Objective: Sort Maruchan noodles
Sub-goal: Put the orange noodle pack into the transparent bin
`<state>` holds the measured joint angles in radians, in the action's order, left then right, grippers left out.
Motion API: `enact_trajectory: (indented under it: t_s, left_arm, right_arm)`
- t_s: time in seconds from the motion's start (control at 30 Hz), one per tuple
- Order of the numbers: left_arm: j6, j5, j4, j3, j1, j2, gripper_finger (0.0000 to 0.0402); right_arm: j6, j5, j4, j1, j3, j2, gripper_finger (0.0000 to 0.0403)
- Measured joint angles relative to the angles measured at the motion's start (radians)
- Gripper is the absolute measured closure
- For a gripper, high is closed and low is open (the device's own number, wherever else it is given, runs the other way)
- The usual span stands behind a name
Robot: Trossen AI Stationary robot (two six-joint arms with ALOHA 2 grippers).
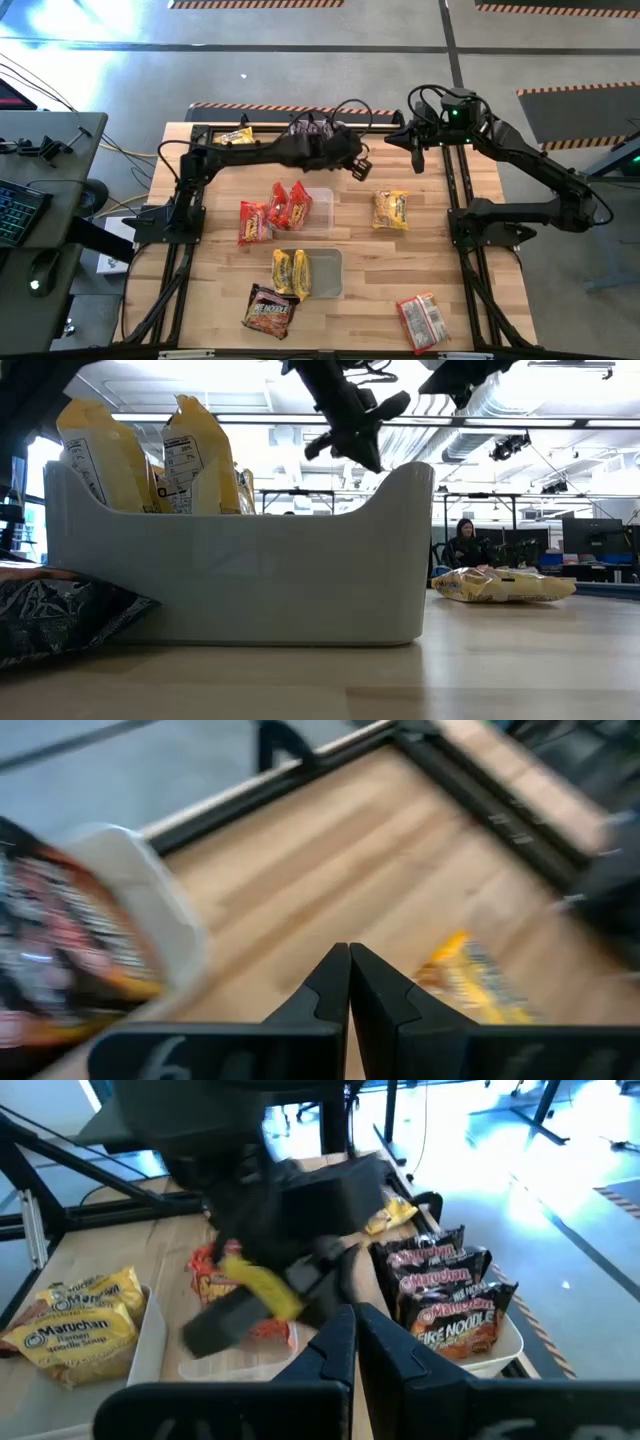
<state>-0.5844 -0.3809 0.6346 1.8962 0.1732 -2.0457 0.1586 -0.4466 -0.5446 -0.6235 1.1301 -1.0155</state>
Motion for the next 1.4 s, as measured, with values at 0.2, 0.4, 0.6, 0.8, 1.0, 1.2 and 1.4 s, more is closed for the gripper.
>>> enact_trajectory:
  t_s: [0.2,0.4,0.6,0.8,1.0,1.2,1.4]
  left_arm:
    - [-0.054,0.041,-0.362,-0.267,-0.032,0.094,0.0401]
    - [-0.042,0.037,-0.606,-0.540,-0.046,0.286,0.0401]
    - [-0.075,0.053,-0.660,-0.769,-0.059,0.495,0.0401]
    - [-0.193,0.195,-0.498,-0.911,-0.064,0.747,0.0401]
    - [-0.379,0.147,-0.015,-0.918,-0.135,0.971,0.0401]
    - [-0.637,0.150,0.397,-0.919,-0.210,1.094,0.0401]
    - [-0.828,0.253,0.415,-1.057,-0.288,1.191,0.0401]
  right_arm:
    - [0.008,-0.054,0.034,0.000,0.000,-0.046,0.0403]
    - [0.053,-0.114,0.141,0.000,-0.023,-0.090,0.0403]
    - [-0.165,-0.168,0.523,-0.001,-0.256,-0.056,0.0403]
    - [-0.333,-0.057,0.696,0.008,-0.386,0.002,0.0403]
    - [-0.342,0.028,0.686,0.011,-0.390,0.023,0.0403]
    - [-0.375,0.078,0.681,0.011,-0.390,0.023,0.0403]
    - [-0.386,0.098,0.682,0.011,-0.390,0.023,0.0403]
